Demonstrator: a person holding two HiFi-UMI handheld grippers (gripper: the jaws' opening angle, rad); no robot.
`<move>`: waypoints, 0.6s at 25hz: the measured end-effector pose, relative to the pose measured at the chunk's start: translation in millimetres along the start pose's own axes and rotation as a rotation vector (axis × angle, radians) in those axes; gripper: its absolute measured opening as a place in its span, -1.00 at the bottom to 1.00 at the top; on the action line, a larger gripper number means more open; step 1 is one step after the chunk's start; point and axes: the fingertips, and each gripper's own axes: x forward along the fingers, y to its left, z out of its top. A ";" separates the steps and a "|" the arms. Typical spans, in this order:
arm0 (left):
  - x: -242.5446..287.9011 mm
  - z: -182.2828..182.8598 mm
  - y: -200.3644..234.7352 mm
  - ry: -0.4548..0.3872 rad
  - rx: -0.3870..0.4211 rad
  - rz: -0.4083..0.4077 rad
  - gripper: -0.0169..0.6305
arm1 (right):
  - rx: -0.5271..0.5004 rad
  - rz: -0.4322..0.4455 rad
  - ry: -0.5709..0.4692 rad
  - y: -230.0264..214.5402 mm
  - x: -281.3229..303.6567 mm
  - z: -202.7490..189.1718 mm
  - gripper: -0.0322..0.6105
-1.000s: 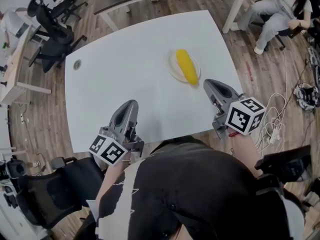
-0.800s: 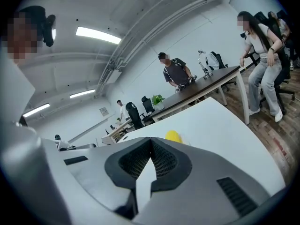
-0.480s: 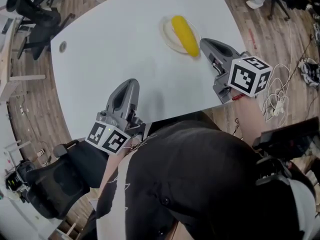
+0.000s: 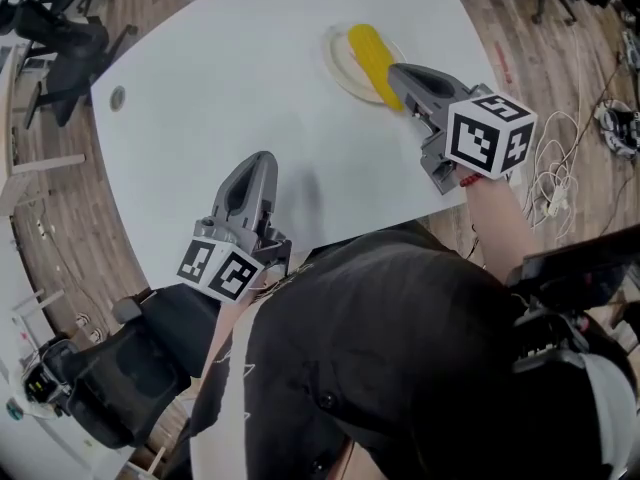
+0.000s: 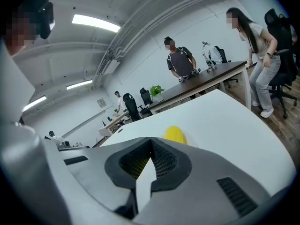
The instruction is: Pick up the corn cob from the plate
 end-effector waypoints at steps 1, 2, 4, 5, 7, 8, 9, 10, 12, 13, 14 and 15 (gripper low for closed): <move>2.5 0.0 2.3 0.010 0.008 0.001 -0.90 | -0.008 -0.005 0.007 -0.4 2.0 -0.3 -0.86; 4.8 0.5 4.5 0.015 0.011 0.000 -0.90 | -0.020 -0.014 0.016 -1.2 4.3 -0.5 -0.86; 8.1 1.8 6.8 0.010 -0.002 -0.016 -0.90 | -0.048 -0.038 0.028 -4.8 8.1 -0.6 -0.86; 8.9 1.1 7.1 0.005 -0.010 -0.025 -0.90 | -0.063 -0.052 0.030 -7.5 8.6 -1.1 -0.86; 8.8 -3.9 8.4 0.006 -0.013 -0.030 -0.90 | -0.092 -0.080 0.030 -13.7 8.0 -3.8 -0.86; 8.5 -5.9 10.1 0.010 -0.011 -0.029 -0.90 | -0.105 -0.092 0.032 -16.4 8.7 -4.8 -0.85; 8.5 -5.4 13.1 0.013 -0.012 -0.028 -0.90 | -0.114 -0.104 0.037 -18.7 11.4 -4.1 -0.85; 9.0 -1.9 17.7 0.016 -0.014 -0.028 -0.90 | -0.117 -0.115 0.044 -20.2 16.8 -1.5 -0.84; 10.2 9.2 29.5 0.022 -0.021 -0.027 -0.90 | -0.104 -0.121 0.067 -21.0 32.0 5.2 -0.58; 10.2 13.5 34.8 0.025 -0.024 -0.026 -0.90 | -0.098 -0.120 0.087 -21.0 39.4 6.4 -0.38; 9.4 16.1 39.4 0.029 -0.026 -0.025 -0.90 | -0.098 -0.124 0.110 -21.8 45.3 6.0 -0.26; 8.1 17.3 43.3 0.032 -0.028 -0.024 -0.90 | -0.108 -0.139 0.131 -23.8 49.4 5.0 -0.26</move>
